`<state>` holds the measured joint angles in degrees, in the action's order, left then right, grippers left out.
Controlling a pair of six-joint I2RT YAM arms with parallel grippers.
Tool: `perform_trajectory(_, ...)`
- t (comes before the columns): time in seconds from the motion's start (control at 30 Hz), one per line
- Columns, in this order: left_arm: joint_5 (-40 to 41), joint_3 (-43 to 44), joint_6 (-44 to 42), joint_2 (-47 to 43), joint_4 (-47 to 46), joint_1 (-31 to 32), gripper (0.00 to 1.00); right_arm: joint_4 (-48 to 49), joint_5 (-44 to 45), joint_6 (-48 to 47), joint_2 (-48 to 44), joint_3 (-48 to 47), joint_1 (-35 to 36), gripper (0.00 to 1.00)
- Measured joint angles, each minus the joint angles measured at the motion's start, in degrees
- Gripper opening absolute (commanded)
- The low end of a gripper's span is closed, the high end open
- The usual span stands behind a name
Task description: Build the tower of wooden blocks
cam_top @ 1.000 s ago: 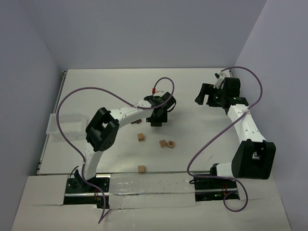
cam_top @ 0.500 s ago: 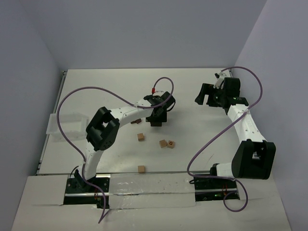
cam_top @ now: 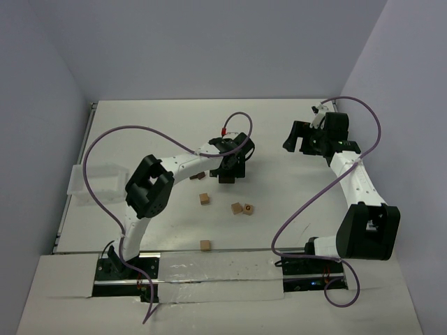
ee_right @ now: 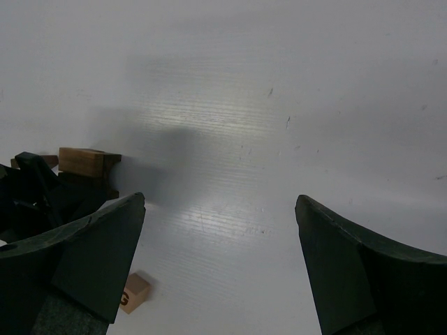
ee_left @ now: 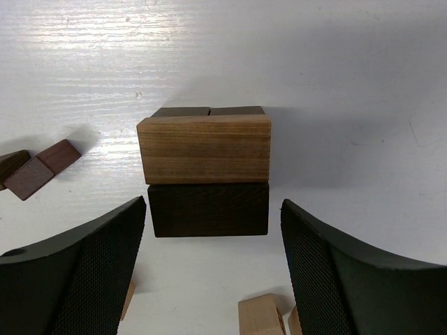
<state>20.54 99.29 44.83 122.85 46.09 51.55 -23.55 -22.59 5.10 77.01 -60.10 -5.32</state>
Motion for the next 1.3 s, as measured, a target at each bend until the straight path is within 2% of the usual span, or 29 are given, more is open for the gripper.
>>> perform_trajectory(0.13,-0.2,0.0,-0.52,0.0,0.0,0.0,0.86,0.0,-0.14,-0.03,0.0,0.0,0.0,0.95)
perform_trajectory(0.3,-0.25,-0.11,-2.83,-1.29,-0.01,0.2,0.93,-0.02,-0.33,-0.7,0.0,0.0,1.12,0.96)
perform_trajectory(0.4,-0.58,-0.45,-5.25,-4.87,-0.08,0.56,0.95,-0.02,-0.31,-1.59,0.0,0.0,2.69,0.96)
perform_trajectory(0.53,-4.5,-0.95,-13.35,-13.52,-0.08,0.25,0.95,-0.17,-0.02,-2.85,-0.02,-0.12,4.45,0.96)
perform_trajectory(0.57,-6.81,-1.45,-15.57,-16.22,-0.67,-0.22,0.95,-0.28,-0.04,-3.3,-0.03,-0.21,4.81,0.95)
perform_trajectory(0.63,-18.02,-6.15,-21.3,-24.59,-3.71,-3.83,0.94,-1.31,-0.84,-5.41,-0.21,-0.59,5.51,0.94)
perform_trajectory(0.7,-28.4,-10.75,-25.79,-34.09,-4.09,-10.97,0.9,-3.09,-2.91,-9.17,-0.78,-0.78,6.16,0.92)
perform_trajectory(0.77,-37.25,-14.24,-28.95,-42.16,-6.91,-20.81,0.89,-5.99,-5.0,-13.96,-1.42,-0.98,7.36,0.89)
perform_trajectory(0.87,-47.2,-20.54,-33.4,-51.46,-9.73,-31.89,0.87,-11.16,-6.55,-22.13,-2.56,-0.97,11.57,0.84)
perform_trajectory(1.03,-59.39,-33.27,-38.49,-58.71,-10.36,-34.16,0.86,-16.57,-6.3,-33.53,-5.74,2.45,23.89,0.72)
perform_trajectory(1.17,-63.17,-39.2,-39.56,-58.86,-10.27,-36.32,0.86,-18.9,-5.94,-40.02,-6.22,6.36,30.93,0.7)
perform_trajectory(1.3,-64.36,-40.11,-38.71,-58.87,-12.08,-36.74,0.85,-20.2,-5.01,-45.0,-4.25,9.32,34.59,0.72)
